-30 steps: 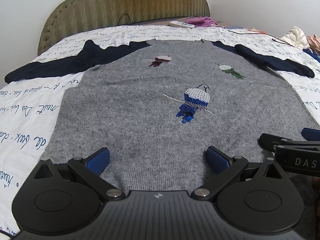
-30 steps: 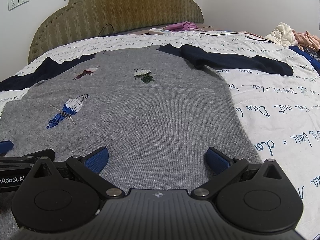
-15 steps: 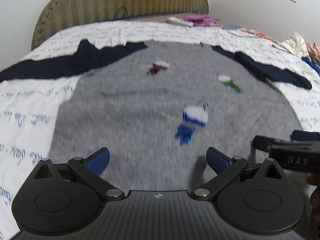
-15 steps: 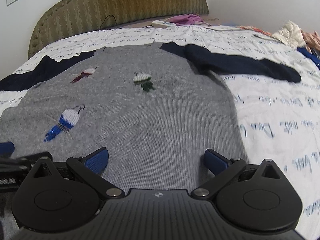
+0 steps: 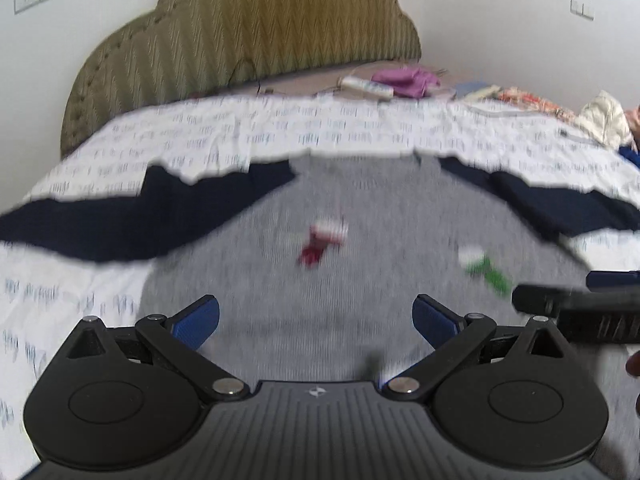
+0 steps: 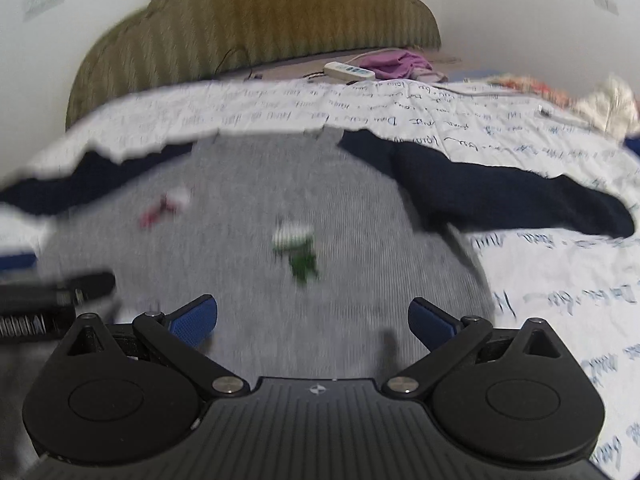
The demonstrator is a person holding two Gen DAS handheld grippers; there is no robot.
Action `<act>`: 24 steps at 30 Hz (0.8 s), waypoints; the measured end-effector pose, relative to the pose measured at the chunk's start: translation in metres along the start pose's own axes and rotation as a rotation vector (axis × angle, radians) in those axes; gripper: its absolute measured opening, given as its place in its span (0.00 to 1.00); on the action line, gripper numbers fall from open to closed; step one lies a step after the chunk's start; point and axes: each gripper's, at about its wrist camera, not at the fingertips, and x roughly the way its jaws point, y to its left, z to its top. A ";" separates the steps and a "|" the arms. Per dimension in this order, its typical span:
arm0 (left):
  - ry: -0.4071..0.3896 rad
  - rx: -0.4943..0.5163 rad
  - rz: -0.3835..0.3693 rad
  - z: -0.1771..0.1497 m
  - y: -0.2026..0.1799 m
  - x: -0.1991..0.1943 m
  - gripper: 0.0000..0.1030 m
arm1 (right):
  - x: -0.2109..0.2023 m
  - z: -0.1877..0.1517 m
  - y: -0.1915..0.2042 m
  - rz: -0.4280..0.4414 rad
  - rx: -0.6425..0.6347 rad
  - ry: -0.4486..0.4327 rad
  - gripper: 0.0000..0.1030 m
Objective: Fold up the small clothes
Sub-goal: 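Move the right gripper to the navy sleeve cuff and close on it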
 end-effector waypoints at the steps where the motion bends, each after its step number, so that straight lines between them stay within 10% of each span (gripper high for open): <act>1: -0.015 0.004 0.006 0.009 0.000 0.001 1.00 | 0.002 0.014 -0.008 0.025 0.051 0.003 1.00; 9: 0.004 -0.066 -0.047 0.024 0.005 0.033 1.00 | 0.015 0.068 -0.103 0.049 0.246 -0.119 1.00; 14: 0.122 -0.104 -0.098 -0.012 0.007 0.072 1.00 | 0.016 0.044 -0.228 0.117 0.566 -0.187 0.90; 24: 0.043 -0.023 -0.044 -0.028 -0.005 0.075 1.00 | 0.011 -0.004 -0.372 0.033 0.991 -0.305 0.74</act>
